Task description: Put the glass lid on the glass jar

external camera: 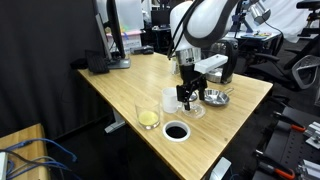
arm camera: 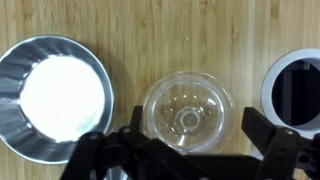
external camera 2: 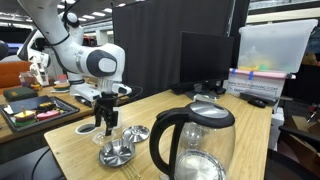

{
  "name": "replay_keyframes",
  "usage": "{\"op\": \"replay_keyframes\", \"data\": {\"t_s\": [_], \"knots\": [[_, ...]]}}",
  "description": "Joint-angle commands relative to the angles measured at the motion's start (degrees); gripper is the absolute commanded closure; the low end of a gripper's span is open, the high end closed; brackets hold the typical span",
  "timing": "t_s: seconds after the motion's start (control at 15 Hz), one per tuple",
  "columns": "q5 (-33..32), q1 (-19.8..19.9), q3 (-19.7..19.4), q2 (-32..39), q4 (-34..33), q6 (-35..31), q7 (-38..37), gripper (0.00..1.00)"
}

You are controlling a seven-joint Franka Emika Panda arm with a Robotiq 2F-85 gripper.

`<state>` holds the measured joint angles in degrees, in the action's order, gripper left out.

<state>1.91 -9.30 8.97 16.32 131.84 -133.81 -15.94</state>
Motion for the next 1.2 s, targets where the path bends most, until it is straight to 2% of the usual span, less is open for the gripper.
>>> {"op": "replay_keyframes", "data": {"t_s": [0.0,0.33,0.4,0.47,1.13], "knots": [[0.7,-1.0,-0.7,1.3,-1.2,-0.3,-0.6,0.05],[0.6,-1.0,-1.0,1.7,-0.8,-0.3,-0.7,0.00],[0.5,-1.0,-1.0,1.8,-0.7,-0.3,-0.7,0.08],[0.6,-1.0,-1.0,1.8,-0.6,-0.3,-0.7,0.25],[0.8,-0.9,-1.2,1.2,-0.5,-0.6,-0.6,0.91]]}}
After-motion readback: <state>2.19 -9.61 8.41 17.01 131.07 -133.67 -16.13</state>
